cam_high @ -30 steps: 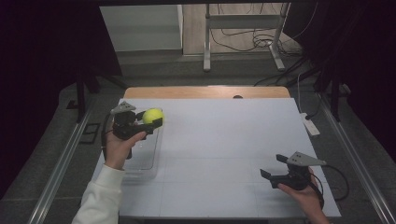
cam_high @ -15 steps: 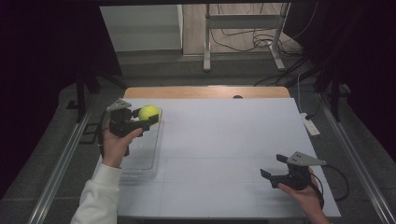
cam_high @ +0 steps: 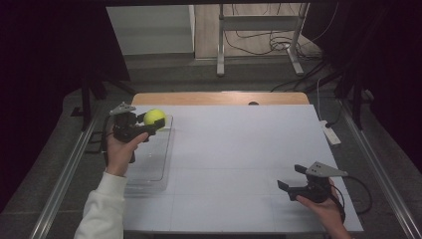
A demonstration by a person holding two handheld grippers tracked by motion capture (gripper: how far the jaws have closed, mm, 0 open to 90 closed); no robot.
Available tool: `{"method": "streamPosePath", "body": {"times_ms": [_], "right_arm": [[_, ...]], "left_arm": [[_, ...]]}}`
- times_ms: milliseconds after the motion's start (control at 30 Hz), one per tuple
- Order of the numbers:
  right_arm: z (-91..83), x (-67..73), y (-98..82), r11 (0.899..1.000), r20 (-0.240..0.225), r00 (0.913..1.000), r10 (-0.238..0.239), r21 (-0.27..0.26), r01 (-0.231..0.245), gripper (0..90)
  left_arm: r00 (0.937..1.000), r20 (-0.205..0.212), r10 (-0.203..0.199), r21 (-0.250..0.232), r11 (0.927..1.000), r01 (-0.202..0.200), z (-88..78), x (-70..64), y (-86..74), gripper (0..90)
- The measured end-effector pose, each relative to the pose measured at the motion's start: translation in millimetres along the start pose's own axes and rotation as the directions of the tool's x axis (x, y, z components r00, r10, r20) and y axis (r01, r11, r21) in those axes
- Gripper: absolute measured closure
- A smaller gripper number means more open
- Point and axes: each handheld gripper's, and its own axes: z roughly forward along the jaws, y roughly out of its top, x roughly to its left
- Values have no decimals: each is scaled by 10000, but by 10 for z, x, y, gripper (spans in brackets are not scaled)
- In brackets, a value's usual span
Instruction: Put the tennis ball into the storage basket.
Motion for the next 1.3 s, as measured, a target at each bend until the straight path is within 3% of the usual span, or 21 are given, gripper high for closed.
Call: {"method": "streamPosePath", "body": {"times_ms": [867,1300], "right_arm": [[0,2,-3,10000,-18,10000,-33,-1,33,87],[-4,4,-2,10000,-32,10000,-42,-5,42,87]], "left_arm": [[9936,-1007,-508,90,9986,519,-2,344,-66,270],[9908,-1245,-527,178,9983,553,11,384,-87,270]]}}
